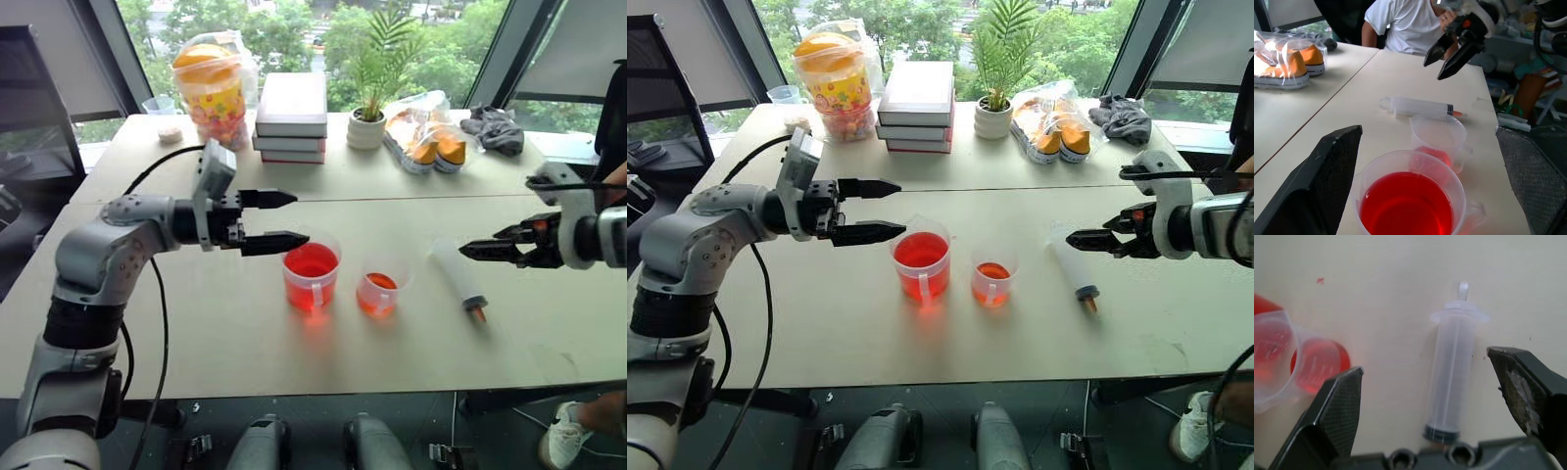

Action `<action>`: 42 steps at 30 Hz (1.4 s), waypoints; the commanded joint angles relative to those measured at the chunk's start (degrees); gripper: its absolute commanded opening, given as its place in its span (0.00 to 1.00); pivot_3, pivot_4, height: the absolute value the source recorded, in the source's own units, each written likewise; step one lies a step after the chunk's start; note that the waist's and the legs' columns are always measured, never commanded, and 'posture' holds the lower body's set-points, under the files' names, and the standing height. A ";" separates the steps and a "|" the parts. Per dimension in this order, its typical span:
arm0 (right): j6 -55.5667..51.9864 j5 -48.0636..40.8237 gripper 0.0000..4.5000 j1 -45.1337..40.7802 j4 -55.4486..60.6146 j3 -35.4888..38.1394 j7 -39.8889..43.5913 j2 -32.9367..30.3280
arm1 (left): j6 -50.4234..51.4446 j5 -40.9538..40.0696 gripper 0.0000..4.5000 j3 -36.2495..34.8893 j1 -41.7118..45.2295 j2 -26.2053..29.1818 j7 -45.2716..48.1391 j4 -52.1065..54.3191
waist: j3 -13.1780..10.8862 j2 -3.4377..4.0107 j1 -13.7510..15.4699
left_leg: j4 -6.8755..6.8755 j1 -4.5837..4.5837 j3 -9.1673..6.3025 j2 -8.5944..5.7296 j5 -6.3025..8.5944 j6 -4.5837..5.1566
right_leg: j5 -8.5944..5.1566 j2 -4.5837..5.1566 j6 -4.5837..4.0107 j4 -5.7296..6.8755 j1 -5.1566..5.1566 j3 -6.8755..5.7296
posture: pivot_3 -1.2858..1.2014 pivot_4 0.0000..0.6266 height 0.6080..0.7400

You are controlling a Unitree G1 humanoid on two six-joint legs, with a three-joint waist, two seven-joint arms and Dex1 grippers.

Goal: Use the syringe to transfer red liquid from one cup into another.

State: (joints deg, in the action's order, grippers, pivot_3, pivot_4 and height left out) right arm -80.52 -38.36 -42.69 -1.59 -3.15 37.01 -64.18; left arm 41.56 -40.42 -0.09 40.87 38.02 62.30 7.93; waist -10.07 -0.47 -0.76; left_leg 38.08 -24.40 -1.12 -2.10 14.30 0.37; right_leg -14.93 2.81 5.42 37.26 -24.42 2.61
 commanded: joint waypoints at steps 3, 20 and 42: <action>6.00 11.07 0.99 -9.75 -16.55 -11.58 3.24 6.32 | -1.93 0.68 1.00 -1.32 -1.42 -0.20 -0.97 2.46 | -0.01 0.02 0.04 | -0.07 -0.09 0.03 -0.01 0.00 0.00 | 0.01 -0.01 0.01 0.02 -0.14 0.02 | 0.52 0.24 1.00; 13.99 26.51 0.36 -12.21 -26.24 -23.22 15.99 14.10 | -4.75 2.47 1.00 -1.78 -2.13 -0.76 -3.12 2.04 | 0.01 -0.02 -0.16 | -0.05 0.02 0.00 -0.02 0.00 0.00 | 0.01 -0.05 0.03 0.05 -0.03 -0.03 | 0.52 0.24 1.00; 34.65 -1.54 0.31 -7.51 20.14 20.84 2.40 45.61 | -5.88 4.92 1.00 -1.41 8.35 0.67 5.13 -9.62 | 0.03 -0.04 -0.08 | -0.03 -0.02 -0.09 -0.02 -0.01 -0.02 | 0.02 -0.07 0.04 0.27 -0.11 -0.06 | 0.52 0.24 1.00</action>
State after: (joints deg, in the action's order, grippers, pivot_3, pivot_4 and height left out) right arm -49.92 -36.20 -50.28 15.37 17.12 39.34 -19.76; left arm 35.99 -35.50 -0.68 47.40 37.87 66.63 -2.08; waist -10.05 -0.51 -0.84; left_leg 38.05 -24.43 -1.25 -2.12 14.29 0.34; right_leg -14.91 2.73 5.46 37.54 -24.54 2.52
